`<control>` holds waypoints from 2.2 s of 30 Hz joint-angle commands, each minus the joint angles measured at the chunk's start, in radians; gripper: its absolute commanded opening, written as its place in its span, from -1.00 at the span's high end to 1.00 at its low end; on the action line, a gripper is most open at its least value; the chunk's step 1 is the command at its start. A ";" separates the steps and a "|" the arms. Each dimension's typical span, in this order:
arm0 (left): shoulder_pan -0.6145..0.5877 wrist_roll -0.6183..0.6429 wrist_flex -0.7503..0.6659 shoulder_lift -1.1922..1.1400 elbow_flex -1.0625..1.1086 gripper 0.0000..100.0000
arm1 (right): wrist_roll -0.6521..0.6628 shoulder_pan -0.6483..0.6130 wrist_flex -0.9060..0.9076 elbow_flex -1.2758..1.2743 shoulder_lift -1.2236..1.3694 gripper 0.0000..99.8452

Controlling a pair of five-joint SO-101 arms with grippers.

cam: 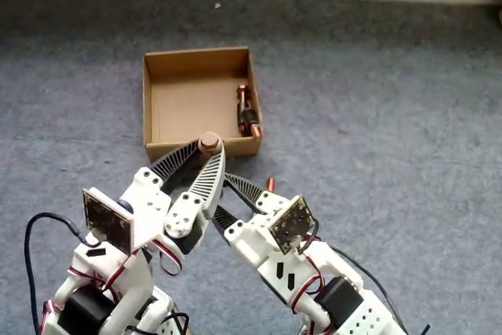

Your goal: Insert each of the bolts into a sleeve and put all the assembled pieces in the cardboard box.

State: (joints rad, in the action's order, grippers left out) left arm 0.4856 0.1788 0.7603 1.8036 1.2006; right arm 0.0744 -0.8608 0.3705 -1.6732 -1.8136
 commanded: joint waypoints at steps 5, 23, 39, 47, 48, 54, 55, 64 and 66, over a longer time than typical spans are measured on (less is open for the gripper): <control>0.010 -0.015 0.044 -0.001 -0.001 0.99 | 0.009 0.015 -0.027 -0.122 -0.021 0.99; -0.041 -0.015 0.038 -0.001 0.035 0.99 | 0.009 0.018 -0.025 -0.122 -0.022 0.99; -0.002 -0.014 0.038 -0.001 0.035 0.99 | 0.009 -0.008 -0.025 -0.125 -0.022 0.99; 0.039 -0.015 0.044 -0.001 0.036 0.99 | 0.009 -0.002 -0.025 -0.124 -0.022 0.99; 0.039 -0.015 0.044 -0.001 0.036 0.99 | 0.009 -0.001 -0.025 -0.124 -0.022 0.99; -0.031 -0.015 0.044 -0.001 0.077 0.76 | 0.003 0.088 -0.028 -0.119 -0.022 0.99; -0.054 -0.014 0.044 -0.001 0.090 0.68 | 0.003 0.102 -0.028 -0.119 -0.022 0.99; -0.148 -0.014 0.046 -0.005 0.117 0.57 | 0.003 0.122 -0.028 -0.127 -0.022 0.99; -0.151 -0.015 0.060 0.001 0.107 0.57 | 0.003 0.124 -0.028 -0.127 -0.021 0.99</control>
State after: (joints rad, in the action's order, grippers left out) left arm 0.3521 0.1695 0.8032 1.7990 1.3311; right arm 0.0760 -0.7518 0.3705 -1.6732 -1.8136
